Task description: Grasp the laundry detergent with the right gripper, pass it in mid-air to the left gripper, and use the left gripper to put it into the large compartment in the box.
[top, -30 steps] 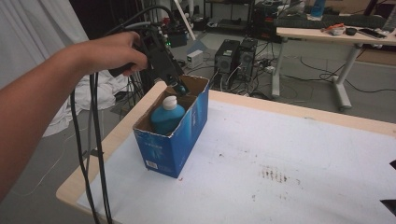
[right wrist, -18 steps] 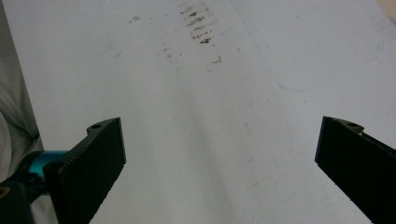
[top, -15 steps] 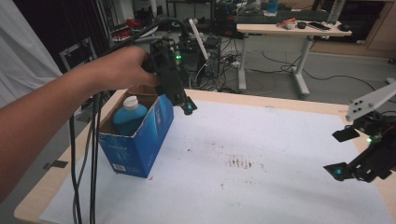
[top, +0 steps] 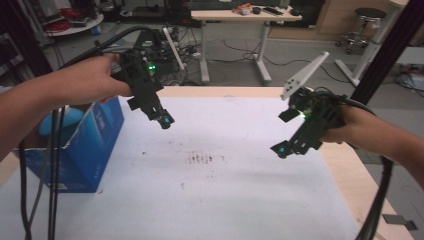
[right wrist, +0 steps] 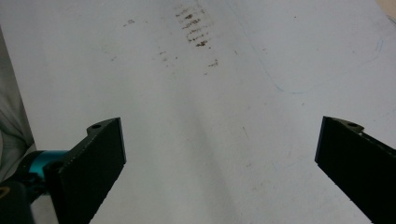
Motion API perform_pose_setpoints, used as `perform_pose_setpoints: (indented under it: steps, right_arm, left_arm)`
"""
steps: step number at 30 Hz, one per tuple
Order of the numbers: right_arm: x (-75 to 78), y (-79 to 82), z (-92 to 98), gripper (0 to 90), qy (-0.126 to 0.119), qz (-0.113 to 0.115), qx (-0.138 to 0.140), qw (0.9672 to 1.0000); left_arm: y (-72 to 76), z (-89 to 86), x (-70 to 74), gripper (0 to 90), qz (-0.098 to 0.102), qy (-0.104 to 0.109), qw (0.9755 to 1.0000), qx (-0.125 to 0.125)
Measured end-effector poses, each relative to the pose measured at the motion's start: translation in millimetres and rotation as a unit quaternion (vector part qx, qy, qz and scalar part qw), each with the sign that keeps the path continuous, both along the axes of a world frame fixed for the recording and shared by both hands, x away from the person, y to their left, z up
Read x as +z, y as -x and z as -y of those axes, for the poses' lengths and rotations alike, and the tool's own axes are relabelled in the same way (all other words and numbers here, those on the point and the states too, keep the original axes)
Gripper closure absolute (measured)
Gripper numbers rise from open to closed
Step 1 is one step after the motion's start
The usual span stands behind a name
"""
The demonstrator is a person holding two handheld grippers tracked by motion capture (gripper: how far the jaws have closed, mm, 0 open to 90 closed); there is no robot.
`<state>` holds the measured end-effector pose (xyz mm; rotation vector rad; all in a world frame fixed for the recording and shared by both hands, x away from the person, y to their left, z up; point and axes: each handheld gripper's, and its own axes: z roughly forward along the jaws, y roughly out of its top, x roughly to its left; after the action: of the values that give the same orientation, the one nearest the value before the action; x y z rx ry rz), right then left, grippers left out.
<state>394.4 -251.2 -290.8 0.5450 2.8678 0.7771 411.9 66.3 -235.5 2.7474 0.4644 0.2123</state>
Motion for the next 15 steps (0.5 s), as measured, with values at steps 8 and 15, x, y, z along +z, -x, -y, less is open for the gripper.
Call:
perform_pose_setpoints:
  steps: [8, 15]
  right_arm:
    - [0.1, -3.5, 2.8, 0.8, -0.005, -0.002, -0.005, 1.0000]
    - [-0.6, -3.8, 4.4, 0.8, -0.005, -0.006, -0.001, 1.0000]
  left_arm:
    - [-14.8, 17.3, -15.7, 1.6, -0.009, 0.001, 0.9999, 0.006]
    - [-21.3, 27.9, -31.6, 1.6, -0.022, 0.002, 0.9997, -0.005]
